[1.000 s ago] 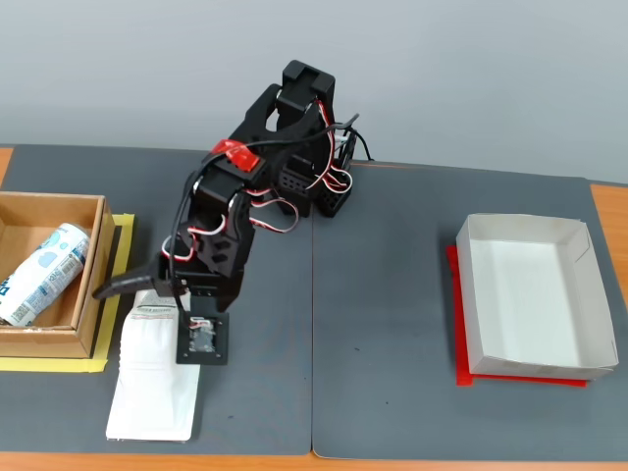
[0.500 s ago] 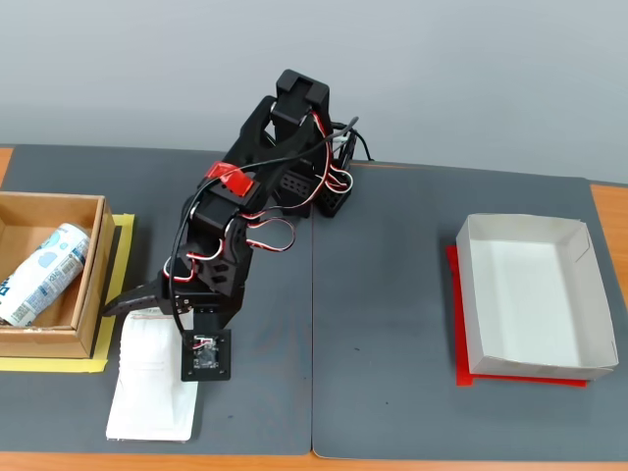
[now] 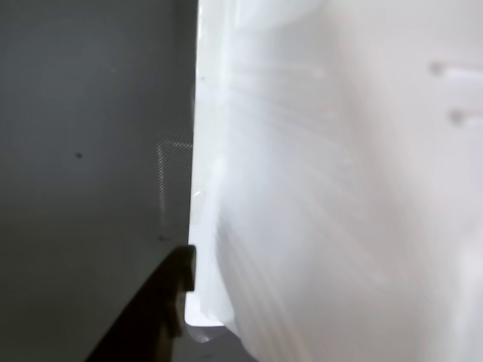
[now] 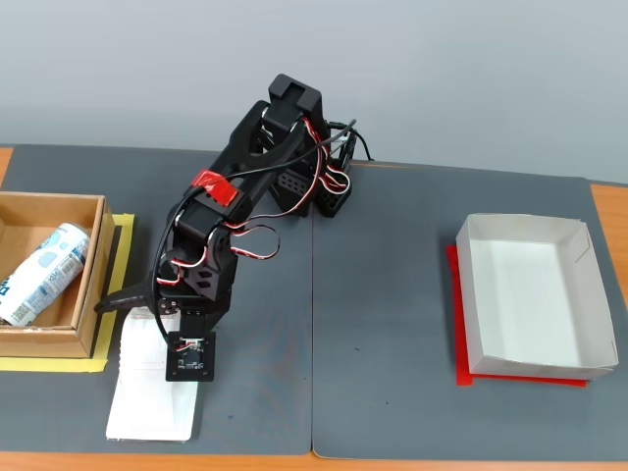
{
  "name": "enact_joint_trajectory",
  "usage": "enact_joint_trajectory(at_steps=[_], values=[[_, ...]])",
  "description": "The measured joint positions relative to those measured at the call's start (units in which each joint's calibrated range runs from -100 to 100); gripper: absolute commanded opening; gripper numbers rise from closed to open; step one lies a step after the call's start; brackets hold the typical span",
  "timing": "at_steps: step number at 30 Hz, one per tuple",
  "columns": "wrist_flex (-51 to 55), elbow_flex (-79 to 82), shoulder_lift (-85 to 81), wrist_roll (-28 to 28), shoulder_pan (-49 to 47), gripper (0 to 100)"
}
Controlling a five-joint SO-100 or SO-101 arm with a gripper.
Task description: Pick the sandwich and put it in the gray box
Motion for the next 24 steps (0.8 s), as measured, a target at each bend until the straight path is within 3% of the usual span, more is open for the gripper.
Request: enact_joint_trajectory(at_steps=[24], values=[[-1.7, -5.8, 5.9, 0.0, -0.3, 63]])
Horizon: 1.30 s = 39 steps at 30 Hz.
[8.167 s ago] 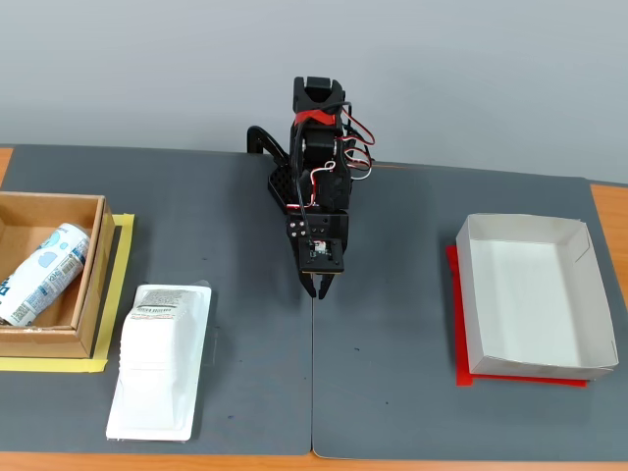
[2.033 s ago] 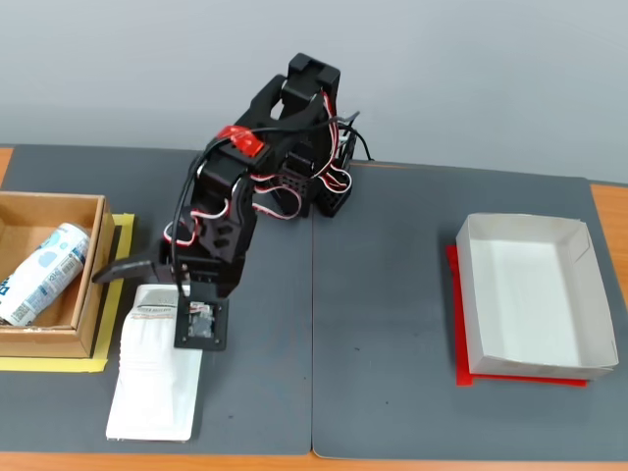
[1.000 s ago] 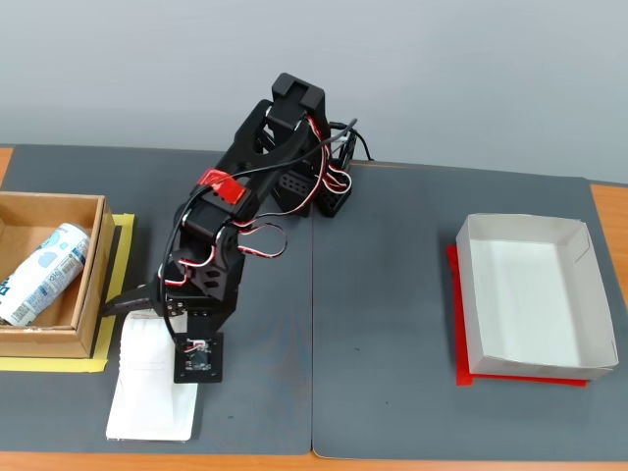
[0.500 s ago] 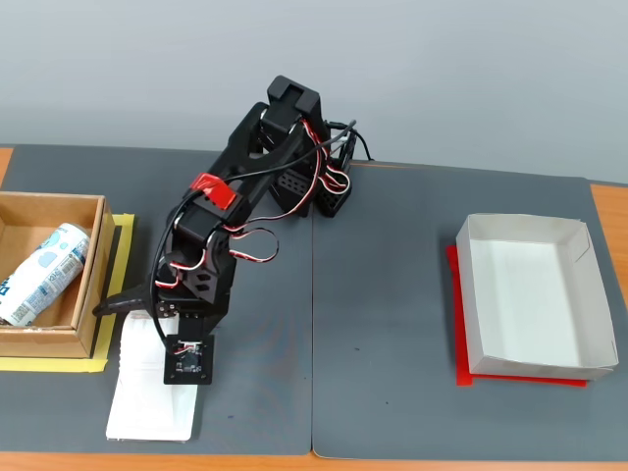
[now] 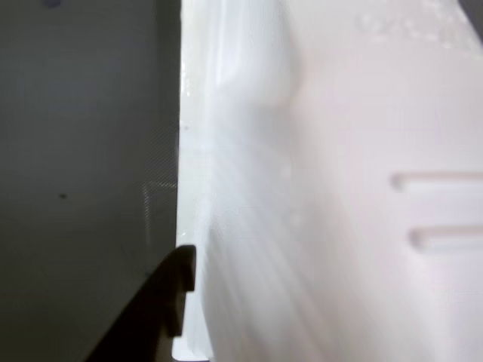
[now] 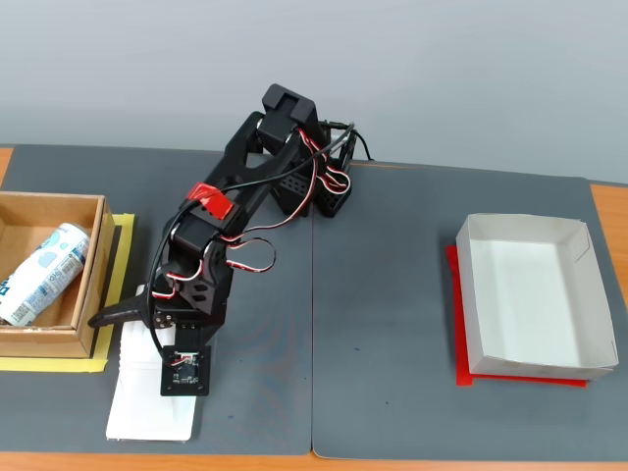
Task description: Pick the sandwich and put it in the gray box
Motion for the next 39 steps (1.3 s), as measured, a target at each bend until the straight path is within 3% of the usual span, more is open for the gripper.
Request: enact_joint_trajectory(at_steps=[7, 14, 25, 32, 39], values=[[0.0, 0.0, 1.4, 0.0, 0.0, 62], [-0.2, 0.0, 1.4, 0.0, 0.0, 42], [-0.4, -1.3, 1.1, -0.3, 0.7, 38], [-0.3, -1.7, 0.7, -0.3, 0.7, 20], [-0.3, -1.9, 0.1, -0.1, 0.5, 18]])
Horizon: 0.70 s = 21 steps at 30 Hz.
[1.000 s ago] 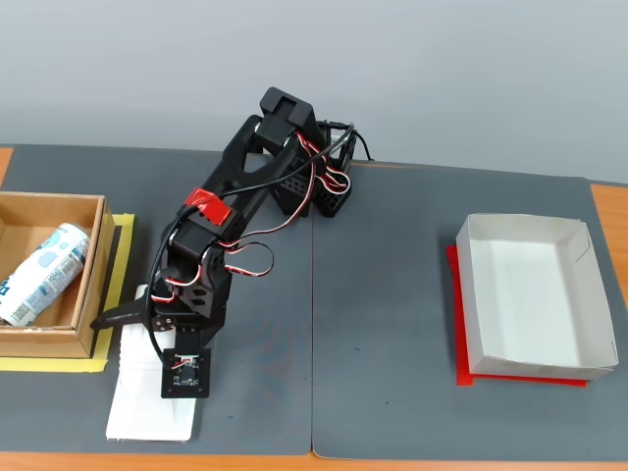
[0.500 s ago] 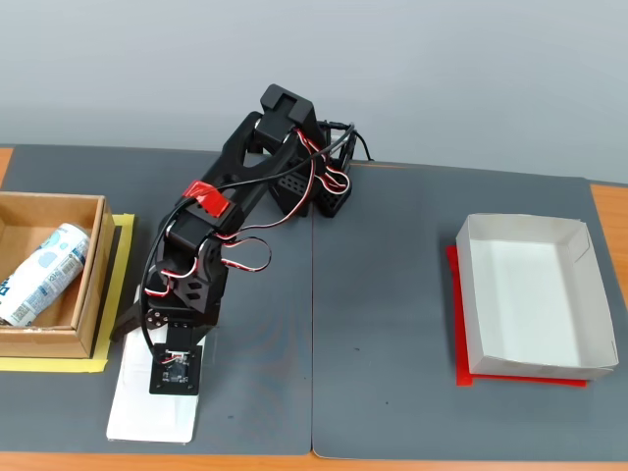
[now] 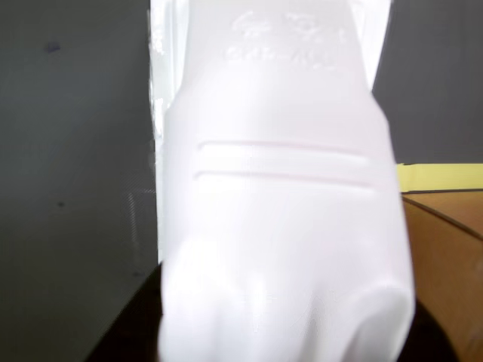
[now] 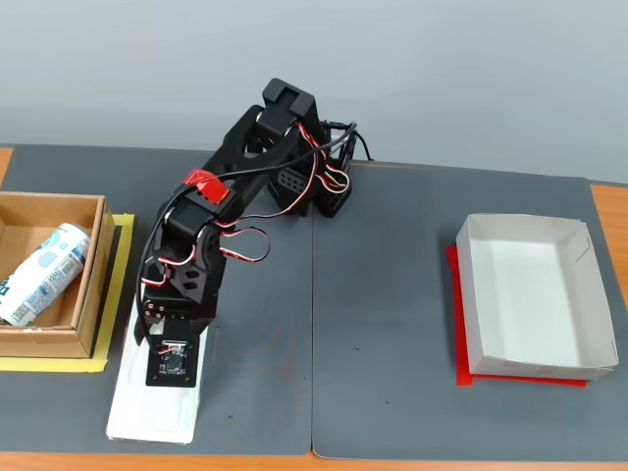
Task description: Pick the sandwich and put it in the gray box
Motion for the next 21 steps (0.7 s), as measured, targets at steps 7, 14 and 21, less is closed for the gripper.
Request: enact_joint_trajectory(at_steps=[7, 14, 21], values=[[0.0, 0.0, 0.0, 0.0, -0.1, 18], [0.0, 0.2, -3.1, -0.2, -1.8, 18], [0.0, 0.3, -11.3, -0.2, -7.2, 18]])
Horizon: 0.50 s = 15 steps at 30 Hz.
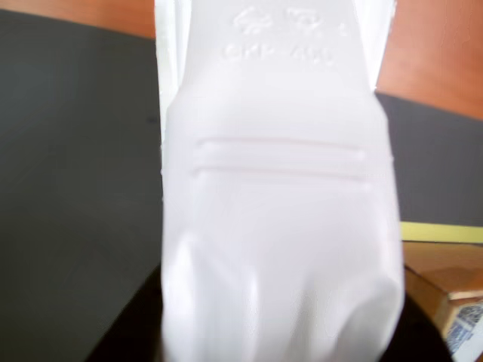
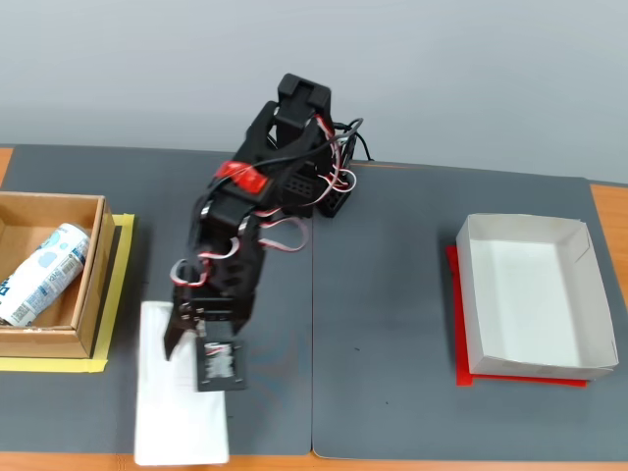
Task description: Pick the sandwich and put it in the gray box
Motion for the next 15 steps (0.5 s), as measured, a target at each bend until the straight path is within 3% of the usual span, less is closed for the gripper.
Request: enact_joint_trajectory(at_steps=[15], values=[[1.9, 0.0, -17.6, 0.0, -14.2, 18]])
